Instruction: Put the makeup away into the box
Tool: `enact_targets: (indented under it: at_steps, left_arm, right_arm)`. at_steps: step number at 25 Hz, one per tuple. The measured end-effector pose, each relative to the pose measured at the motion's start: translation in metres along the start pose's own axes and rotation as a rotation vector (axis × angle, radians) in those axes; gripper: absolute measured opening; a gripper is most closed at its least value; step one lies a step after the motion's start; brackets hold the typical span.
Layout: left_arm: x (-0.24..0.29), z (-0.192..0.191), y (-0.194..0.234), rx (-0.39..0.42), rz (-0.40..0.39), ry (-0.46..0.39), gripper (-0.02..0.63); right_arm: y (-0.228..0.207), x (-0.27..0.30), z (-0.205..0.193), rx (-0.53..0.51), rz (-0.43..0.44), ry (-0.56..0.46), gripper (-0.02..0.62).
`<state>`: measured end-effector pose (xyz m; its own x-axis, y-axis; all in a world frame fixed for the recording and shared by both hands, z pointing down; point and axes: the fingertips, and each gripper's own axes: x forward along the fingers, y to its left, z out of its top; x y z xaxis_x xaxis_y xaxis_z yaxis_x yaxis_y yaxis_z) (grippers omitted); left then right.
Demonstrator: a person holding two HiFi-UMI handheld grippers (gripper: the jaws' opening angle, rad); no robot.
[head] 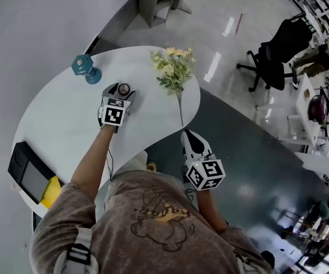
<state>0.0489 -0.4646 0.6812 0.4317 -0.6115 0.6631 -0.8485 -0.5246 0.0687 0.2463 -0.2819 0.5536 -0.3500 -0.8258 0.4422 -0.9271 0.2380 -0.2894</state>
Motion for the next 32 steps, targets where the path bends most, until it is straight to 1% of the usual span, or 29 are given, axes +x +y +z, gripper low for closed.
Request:
enact_targets:
  at_steps: [2, 5, 9, 15, 19, 26, 32]
  left_arm:
    - [0.005, -0.004, 0.002, 0.005, 0.003, 0.008, 0.316]
    - [0.008, -0.004, 0.003, 0.011, 0.006, 0.011, 0.312]
    - [0.009, -0.010, 0.005, -0.005, 0.012, 0.044, 0.298]
    - [0.011, -0.008, 0.011, 0.009, 0.031, 0.043, 0.272]
    - [0.013, -0.013, 0.015, 0.008, 0.048, 0.059, 0.249]
    - [0.010, -0.014, 0.013, 0.003, 0.048, 0.060, 0.235]
    - [0.009, -0.005, 0.010, 0.019, 0.045, 0.024, 0.235]
  right_arm:
    - [-0.001, 0.001, -0.002, 0.003, -0.003, 0.004, 0.003]
    - [-0.002, 0.000, -0.003, 0.007, -0.006, 0.008, 0.003]
    - [-0.002, 0.000, -0.003, 0.011, -0.010, 0.013, 0.003]
    - [-0.001, 0.001, -0.005, 0.018, -0.012, 0.016, 0.003]
    - [-0.001, 0.002, -0.006, 0.019, -0.013, 0.018, 0.003]
    - [0.000, -0.004, -0.006, 0.023, -0.023, 0.011, 0.003]
    - [0.000, -0.011, -0.006, 0.028, -0.027, -0.001, 0.003]
